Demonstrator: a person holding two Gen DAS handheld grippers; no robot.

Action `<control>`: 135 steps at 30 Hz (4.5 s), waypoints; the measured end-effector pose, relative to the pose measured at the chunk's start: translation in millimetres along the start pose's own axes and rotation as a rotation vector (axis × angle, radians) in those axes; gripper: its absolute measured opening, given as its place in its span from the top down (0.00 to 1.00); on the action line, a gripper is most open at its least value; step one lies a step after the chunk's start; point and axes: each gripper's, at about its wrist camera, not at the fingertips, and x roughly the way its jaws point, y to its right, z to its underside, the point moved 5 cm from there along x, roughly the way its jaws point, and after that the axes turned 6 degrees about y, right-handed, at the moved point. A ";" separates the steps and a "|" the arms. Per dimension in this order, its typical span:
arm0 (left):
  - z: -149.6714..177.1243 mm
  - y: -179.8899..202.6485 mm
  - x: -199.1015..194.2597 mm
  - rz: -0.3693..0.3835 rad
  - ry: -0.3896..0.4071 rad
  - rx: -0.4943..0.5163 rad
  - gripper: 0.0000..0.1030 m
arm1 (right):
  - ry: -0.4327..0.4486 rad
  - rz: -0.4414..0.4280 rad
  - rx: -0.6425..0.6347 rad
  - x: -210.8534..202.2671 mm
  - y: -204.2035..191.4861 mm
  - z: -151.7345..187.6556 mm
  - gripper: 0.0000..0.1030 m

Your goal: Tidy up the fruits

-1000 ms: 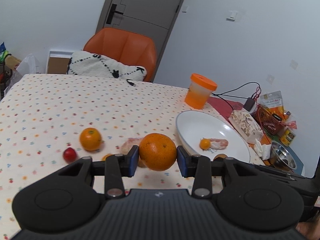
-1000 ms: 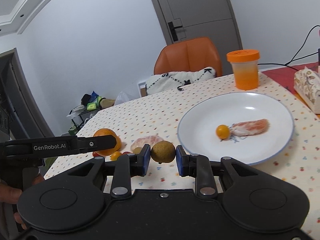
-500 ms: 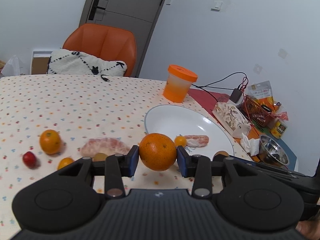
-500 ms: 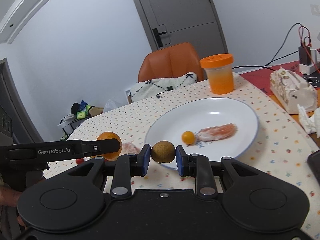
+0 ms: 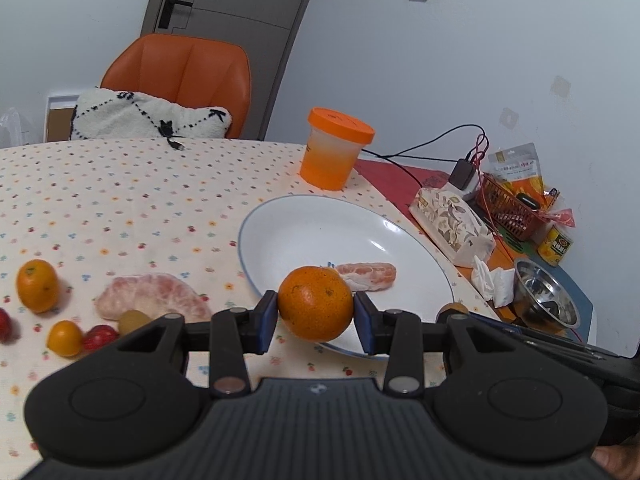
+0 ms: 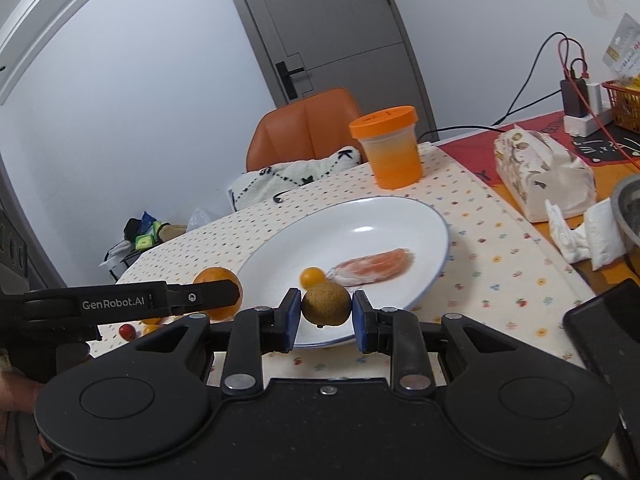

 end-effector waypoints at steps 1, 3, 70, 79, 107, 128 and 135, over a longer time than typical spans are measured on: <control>0.7 1.2 2.8 0.001 -0.005 0.001 0.62 | 0.000 0.004 0.004 0.5 2.8 0.0 0.75; 1.9 3.4 9.1 0.002 -0.018 0.005 0.62 | -0.001 0.009 0.012 2.3 8.7 -0.2 0.75; -16.0 -70.2 -71.8 -0.305 0.041 -0.050 0.04 | 0.064 0.039 -0.097 9.1 -63.5 3.1 0.00; -13.8 -91.4 -98.7 -0.320 0.068 -0.066 0.00 | 0.051 -0.011 -0.115 13.5 -88.1 8.6 0.00; 5.2 -160.4 -121.6 -0.439 0.068 -0.181 0.00 | -0.130 -0.172 -0.194 53.4 -135.3 37.1 0.37; 9.1 -178.5 -87.3 -0.422 0.080 -0.186 0.39 | -0.212 -0.198 -0.217 104.1 -151.2 43.0 0.59; 6.0 -181.3 -70.2 -0.405 0.062 -0.184 0.57 | -0.222 -0.197 -0.217 113.3 -152.5 42.4 0.62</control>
